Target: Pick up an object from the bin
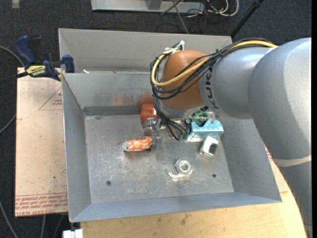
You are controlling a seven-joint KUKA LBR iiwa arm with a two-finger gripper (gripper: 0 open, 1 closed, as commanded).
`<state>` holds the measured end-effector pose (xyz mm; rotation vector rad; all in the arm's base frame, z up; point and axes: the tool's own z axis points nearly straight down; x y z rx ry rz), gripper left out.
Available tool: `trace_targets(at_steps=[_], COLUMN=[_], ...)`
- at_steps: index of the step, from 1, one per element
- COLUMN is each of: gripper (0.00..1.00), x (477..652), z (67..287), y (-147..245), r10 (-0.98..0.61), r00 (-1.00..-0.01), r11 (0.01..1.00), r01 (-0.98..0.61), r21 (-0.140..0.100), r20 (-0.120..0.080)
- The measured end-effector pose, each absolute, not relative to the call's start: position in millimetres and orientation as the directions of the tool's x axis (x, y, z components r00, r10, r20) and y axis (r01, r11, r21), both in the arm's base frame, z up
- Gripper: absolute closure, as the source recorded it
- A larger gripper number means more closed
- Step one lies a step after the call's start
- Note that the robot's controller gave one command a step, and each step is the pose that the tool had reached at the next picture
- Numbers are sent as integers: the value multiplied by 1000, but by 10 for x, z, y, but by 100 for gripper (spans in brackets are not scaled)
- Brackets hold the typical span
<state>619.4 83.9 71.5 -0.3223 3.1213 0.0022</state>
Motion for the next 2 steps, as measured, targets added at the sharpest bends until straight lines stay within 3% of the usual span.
trace_targets(at_steps=[2], gripper=[100], x=[6194], z=[714], y=[838], r10=[-203], r00=[-979], r11=[979], r01=[-203], r21=[2], r20=[-4])
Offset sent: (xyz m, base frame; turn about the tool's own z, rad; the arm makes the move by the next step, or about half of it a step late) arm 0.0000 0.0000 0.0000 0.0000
